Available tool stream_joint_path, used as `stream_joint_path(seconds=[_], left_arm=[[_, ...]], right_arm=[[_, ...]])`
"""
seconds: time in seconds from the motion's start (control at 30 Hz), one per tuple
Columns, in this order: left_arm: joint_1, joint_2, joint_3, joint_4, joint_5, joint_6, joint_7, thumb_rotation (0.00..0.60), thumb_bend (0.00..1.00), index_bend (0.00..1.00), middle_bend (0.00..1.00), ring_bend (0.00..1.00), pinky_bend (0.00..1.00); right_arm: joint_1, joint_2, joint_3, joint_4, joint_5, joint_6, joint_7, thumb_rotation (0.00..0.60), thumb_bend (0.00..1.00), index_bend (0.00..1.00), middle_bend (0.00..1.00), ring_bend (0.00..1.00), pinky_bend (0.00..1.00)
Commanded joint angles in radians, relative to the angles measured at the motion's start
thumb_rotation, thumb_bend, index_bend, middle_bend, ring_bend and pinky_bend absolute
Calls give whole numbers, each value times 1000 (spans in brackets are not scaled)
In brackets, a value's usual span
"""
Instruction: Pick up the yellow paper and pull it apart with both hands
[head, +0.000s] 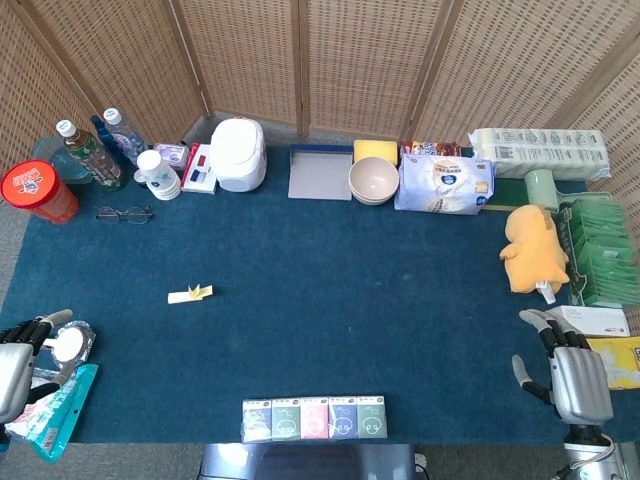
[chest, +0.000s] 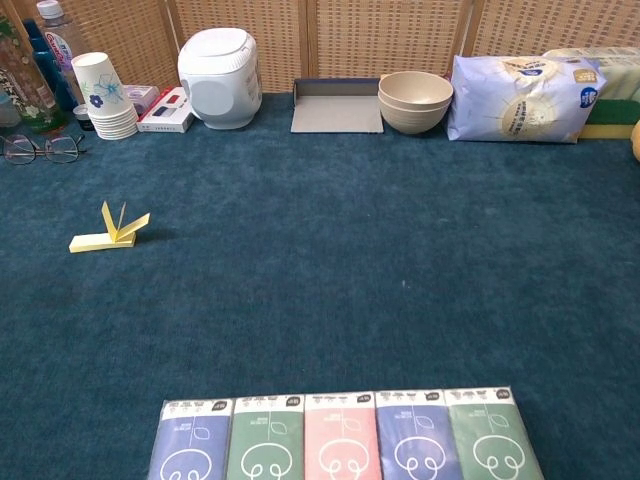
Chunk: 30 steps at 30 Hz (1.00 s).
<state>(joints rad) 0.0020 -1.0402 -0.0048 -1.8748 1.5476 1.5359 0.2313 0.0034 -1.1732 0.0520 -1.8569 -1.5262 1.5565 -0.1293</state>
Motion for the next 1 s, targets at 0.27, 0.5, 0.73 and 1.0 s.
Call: stream_joint_path(seconds=[0.27,0.5,0.73,1.0], left_arm=[[-117,30,-91,23,-83,-115,40,600,256,232,319,304,342],[-236,3,-163,104,-133,-220,38,596,204,234,508,504,518],[-352,-20,-180,191,-178,-380,38,408,108,281,852,902,914],[-437,-104,-180,278,-249,-482,80,564,152,312,1000,1000,1000]], right_arm=[[8,-15,9,8,29,-19,-8,600,402,225,265,172,246],[17,-23,13,16,47,-39,-4,600,402,224,265,172,246],[27,-23,21,15,58,-50,-2,600,401,222,269,182,246],[30,-27,22,29,77,-62,7,600,402,222,269,184,246]])
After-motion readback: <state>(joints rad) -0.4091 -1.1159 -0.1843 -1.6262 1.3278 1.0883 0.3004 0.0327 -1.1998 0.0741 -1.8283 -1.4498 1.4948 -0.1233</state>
